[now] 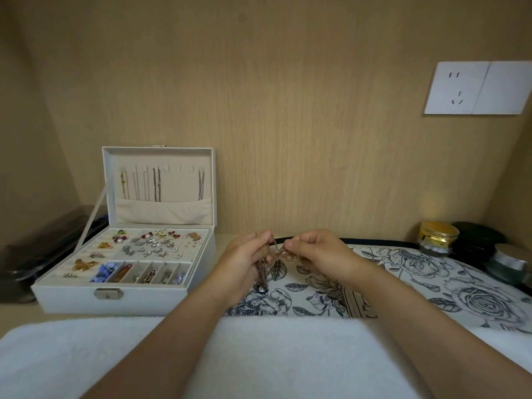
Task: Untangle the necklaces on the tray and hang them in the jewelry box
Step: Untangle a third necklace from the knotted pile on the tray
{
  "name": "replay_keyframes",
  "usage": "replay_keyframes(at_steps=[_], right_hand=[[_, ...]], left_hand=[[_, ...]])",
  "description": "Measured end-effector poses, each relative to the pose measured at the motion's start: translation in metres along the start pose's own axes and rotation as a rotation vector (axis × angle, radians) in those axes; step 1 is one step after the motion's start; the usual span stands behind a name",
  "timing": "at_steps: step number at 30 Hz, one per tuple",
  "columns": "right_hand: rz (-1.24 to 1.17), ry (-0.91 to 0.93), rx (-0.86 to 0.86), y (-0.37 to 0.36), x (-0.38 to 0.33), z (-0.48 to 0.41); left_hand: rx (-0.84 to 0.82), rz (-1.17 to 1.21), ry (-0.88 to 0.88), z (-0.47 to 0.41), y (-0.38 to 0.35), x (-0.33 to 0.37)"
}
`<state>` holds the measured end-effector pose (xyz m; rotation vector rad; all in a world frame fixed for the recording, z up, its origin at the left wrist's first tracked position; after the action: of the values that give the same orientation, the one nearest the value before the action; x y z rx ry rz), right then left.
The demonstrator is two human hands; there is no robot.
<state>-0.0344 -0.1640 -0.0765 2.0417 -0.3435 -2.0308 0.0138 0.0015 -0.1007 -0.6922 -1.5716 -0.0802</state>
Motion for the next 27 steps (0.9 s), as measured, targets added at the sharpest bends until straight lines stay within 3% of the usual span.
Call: replay_keyframes(at_steps=[9,17,21,27], right_hand=[[-0.047,-0.017,0.039,0.002,-0.001,-0.002],[-0.344,-0.036,-0.218,-0.002,0.003,-0.005],[-0.424,-0.072,-0.249,0.001,0.002,-0.004],[-0.225,-0.020,-0.334,0.005,-0.006,0.005]], left_hand=[[0.007,0.113,0.010,-0.004,-0.002,-0.006],[-0.009,0.022,-0.005,-0.001,-0.010,-0.005],[-0.027,0.026,-0.005,0.002,-0.011,-0.003],[-0.033,0.005,-0.012,0.002,-0.008,-0.002]])
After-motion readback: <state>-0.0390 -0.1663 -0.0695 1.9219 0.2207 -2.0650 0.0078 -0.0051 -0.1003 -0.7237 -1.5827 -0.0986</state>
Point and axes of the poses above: each hand's wrist, its own z-axis away from the middle knuckle, its own y-axis out of the back of the hand, x = y × z, the point moved 1 cm from there along -z, towards the middle knuckle, and after that the axes turned 3 degrees about -y, right-handed, at the moved point
